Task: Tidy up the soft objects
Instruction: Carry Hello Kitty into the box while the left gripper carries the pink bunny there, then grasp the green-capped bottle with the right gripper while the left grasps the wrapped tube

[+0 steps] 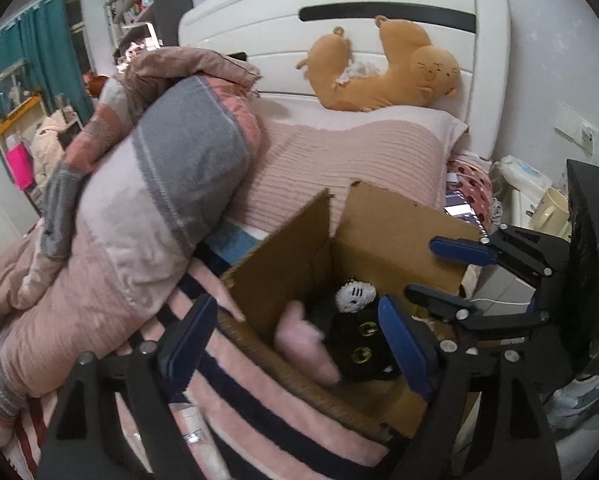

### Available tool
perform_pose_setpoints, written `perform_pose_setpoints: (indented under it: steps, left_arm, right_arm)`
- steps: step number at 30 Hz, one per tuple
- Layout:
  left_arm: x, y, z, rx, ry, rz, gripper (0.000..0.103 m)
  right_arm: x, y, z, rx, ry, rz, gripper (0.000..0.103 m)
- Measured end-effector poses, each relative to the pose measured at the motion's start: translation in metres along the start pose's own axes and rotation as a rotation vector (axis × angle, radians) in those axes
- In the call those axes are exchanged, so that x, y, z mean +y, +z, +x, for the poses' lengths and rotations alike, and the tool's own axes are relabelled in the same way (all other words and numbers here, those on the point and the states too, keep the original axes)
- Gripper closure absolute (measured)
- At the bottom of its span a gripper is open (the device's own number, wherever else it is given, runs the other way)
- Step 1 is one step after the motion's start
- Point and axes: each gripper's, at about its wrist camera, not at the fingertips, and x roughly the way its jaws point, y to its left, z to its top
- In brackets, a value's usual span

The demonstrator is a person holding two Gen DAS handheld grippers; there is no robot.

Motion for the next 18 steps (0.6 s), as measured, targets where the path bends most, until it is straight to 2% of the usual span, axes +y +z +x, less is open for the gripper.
perform_pose_setpoints:
  steps: [5, 10, 18]
  left_arm:
    - [0.026, -0.015, -0.031, -0.067, -0.002, -0.083, 0.022]
    - [0.066, -0.046, -0.067, -0.112, 0.073, -0.182, 0.022]
    - [0.124, -0.119, -0.093, -0.095, 0.198, -0.293, 0.021]
  right_arm:
    - [0.009, 0.010, -0.011, -0.030, 0.013, -0.010, 0.061]
    - [0.033, 0.023, -0.026, -0.078, 0.060, -0.037, 0.061]
    - [0.101, 0.040, -0.038, -0.108, 0.253, -0.089, 0.061]
